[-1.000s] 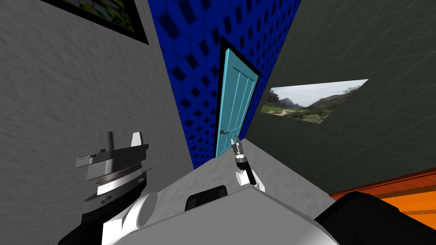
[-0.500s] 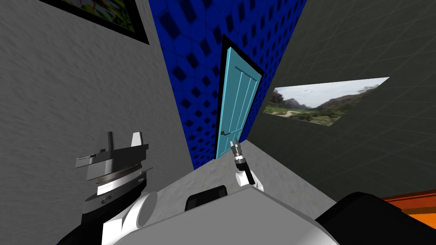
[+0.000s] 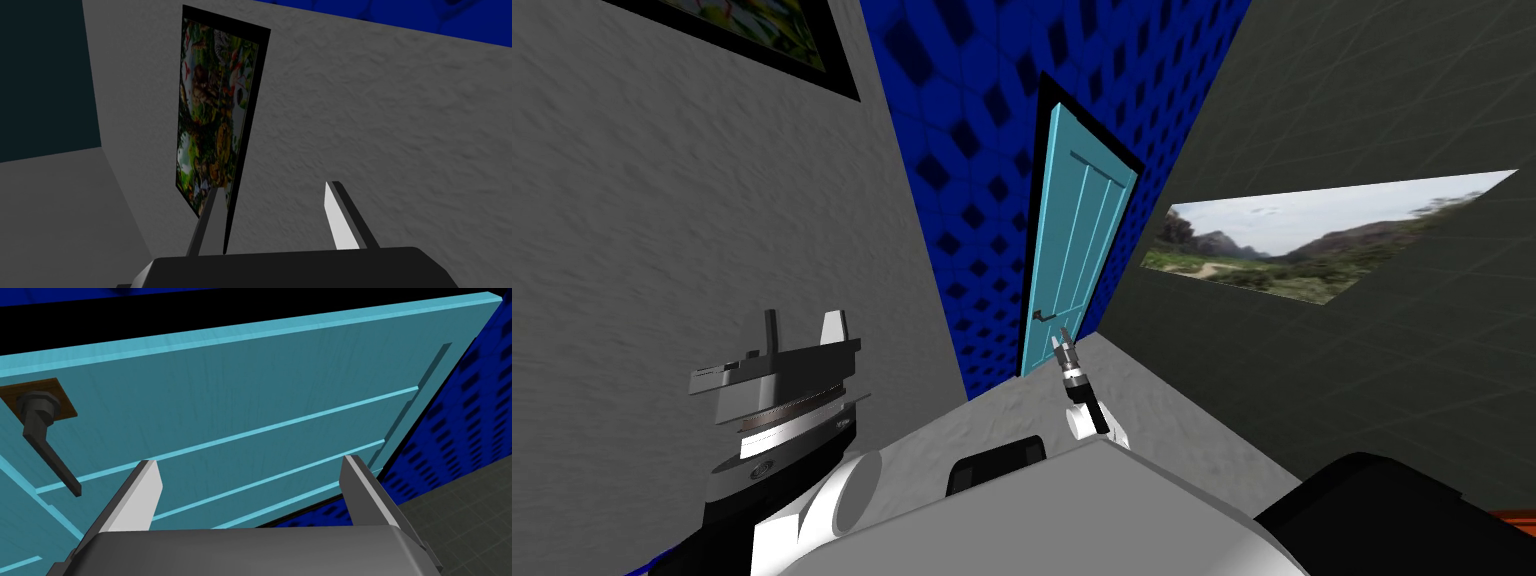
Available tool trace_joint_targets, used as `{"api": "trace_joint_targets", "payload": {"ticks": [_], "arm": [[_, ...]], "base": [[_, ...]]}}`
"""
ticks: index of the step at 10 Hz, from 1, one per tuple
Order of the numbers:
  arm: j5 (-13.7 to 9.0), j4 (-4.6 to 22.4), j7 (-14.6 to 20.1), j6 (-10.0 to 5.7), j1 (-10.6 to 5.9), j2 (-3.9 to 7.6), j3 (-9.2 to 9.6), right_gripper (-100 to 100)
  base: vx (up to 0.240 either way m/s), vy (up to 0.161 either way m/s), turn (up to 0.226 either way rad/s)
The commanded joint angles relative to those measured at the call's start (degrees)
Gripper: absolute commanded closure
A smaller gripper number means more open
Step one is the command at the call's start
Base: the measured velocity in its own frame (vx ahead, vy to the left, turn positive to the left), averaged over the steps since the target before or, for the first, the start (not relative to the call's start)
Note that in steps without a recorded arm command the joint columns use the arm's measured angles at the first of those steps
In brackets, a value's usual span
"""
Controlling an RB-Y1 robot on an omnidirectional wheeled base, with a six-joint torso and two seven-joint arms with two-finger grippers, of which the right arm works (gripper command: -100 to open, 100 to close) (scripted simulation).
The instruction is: Pull the door open
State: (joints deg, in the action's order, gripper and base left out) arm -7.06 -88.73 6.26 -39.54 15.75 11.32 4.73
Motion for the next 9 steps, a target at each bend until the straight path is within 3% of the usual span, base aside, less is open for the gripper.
{"api": "trace_joint_targets", "payload": {"ticks": [1, 9], "arm": [[0.0, 1.8, 0.3, -0.34, -0.61, 0.19, 0.04, -100], [-0.1, 14.1, 2.4, -3.44, -4.22, 2.46, 0.77, -100]], "base": [[0.03, -0.048, 0.049], [0.04, -0.056, 0.087]]}}
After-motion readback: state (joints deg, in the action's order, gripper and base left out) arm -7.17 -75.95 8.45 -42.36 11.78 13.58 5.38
